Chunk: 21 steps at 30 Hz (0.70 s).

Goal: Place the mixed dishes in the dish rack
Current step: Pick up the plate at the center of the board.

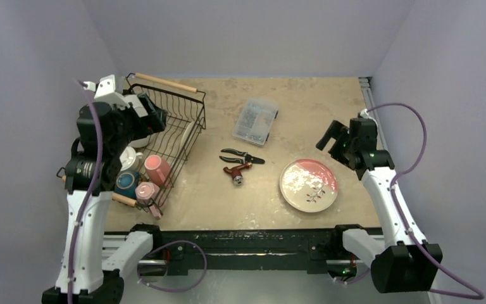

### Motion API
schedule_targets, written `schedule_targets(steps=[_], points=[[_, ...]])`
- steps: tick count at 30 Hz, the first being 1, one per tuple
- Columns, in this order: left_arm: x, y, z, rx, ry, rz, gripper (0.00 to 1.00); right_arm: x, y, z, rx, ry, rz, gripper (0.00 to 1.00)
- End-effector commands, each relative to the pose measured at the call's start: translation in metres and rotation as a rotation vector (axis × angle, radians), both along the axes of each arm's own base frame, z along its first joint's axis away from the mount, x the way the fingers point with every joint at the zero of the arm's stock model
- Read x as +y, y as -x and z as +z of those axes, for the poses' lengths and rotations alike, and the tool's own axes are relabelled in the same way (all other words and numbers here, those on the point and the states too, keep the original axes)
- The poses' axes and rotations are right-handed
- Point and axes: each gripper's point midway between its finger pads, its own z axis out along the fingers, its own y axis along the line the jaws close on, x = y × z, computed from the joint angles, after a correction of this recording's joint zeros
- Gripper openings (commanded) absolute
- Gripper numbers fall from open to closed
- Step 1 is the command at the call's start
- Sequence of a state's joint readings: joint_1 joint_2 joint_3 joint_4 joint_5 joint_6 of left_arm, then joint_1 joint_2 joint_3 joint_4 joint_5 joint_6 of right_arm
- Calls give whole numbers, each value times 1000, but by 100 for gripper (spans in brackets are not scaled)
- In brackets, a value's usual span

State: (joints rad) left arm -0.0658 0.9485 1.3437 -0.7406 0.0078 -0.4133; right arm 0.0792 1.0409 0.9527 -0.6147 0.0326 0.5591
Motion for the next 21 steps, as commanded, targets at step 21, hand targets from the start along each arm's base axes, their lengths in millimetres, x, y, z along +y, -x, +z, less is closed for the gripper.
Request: schedule_targets(steps=[21], points=[[-87, 76, 46, -187, 191, -428, 100, -4, 46, -130, 245, -342, -99, 89]])
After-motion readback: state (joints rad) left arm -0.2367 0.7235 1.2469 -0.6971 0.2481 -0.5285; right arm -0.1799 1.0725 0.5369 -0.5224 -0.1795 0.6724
